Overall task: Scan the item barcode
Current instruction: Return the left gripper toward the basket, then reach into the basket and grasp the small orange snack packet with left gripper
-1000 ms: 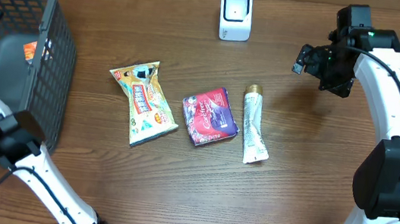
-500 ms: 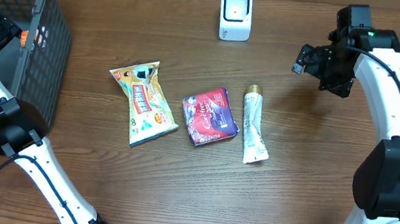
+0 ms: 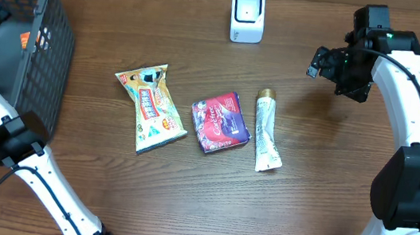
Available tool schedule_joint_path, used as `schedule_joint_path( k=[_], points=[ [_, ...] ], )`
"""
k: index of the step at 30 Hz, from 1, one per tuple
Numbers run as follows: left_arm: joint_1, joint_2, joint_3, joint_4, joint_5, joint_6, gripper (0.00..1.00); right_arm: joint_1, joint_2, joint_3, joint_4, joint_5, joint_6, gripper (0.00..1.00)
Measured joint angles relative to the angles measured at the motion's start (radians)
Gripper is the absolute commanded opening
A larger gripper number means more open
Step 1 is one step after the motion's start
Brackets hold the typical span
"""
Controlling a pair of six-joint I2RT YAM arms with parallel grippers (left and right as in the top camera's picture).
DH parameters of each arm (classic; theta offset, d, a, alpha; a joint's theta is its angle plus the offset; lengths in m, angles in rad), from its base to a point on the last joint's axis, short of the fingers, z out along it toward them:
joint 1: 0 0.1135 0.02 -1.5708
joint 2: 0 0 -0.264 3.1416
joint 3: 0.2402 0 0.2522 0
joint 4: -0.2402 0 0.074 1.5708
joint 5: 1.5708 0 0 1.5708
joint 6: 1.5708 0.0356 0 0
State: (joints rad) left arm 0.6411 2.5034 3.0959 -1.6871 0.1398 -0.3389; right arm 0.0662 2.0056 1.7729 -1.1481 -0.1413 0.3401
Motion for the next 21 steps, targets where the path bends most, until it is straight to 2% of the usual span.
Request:
schedule_joint_path(
  k=[6, 8, 9, 10, 11, 12, 13, 14, 21],
  points=[
    [0.000, -0.115, -0.031, 0.002, 0.006, 0.041, 0.97, 0.000, 0.000, 0.000, 0.000, 0.000, 0.000, 1.00],
    [0.000, -0.183, -0.121, 0.003, 0.006, 0.052, 0.93, 0.000, 0.000, 0.000, 0.000, 0.000, 0.000, 1.00],
    [0.000, -0.215, -0.169, 0.000, 0.003, 0.054, 0.88, 0.000, 0.000, 0.000, 0.000, 0.000, 0.000, 1.00],
    [0.000, -0.251, -0.228, 0.003, -0.005, 0.058, 0.70, 0.000, 0.000, 0.000, 0.000, 0.000, 0.000, 1.00],
    [0.000, -0.303, -0.315, -0.002, -0.022, 0.059, 0.59, 0.000, 0.000, 0.000, 0.000, 0.000, 0.000, 1.00],
    [0.000, -0.351, -0.406, 0.003, -0.051, 0.062, 0.37, 0.000, 0.000, 0.000, -0.001, 0.000, 0.000, 1.00],
    [0.000, -0.368, -0.441, -0.002, -0.062, 0.059, 0.09, 0.000, 0.000, 0.000, 0.000, 0.000, 0.000, 1.00],
    [0.000, -0.394, -0.502, 0.002, -0.081, 0.062, 0.04, 0.000, 0.000, 0.000, 0.001, 0.000, 0.000, 1.00],
    [0.000, -0.435, -0.767, 0.000, -0.187, 0.053, 0.04, 0.000, 0.000, 0.000, 0.000, 0.000, 0.000, 1.00]
  ],
)
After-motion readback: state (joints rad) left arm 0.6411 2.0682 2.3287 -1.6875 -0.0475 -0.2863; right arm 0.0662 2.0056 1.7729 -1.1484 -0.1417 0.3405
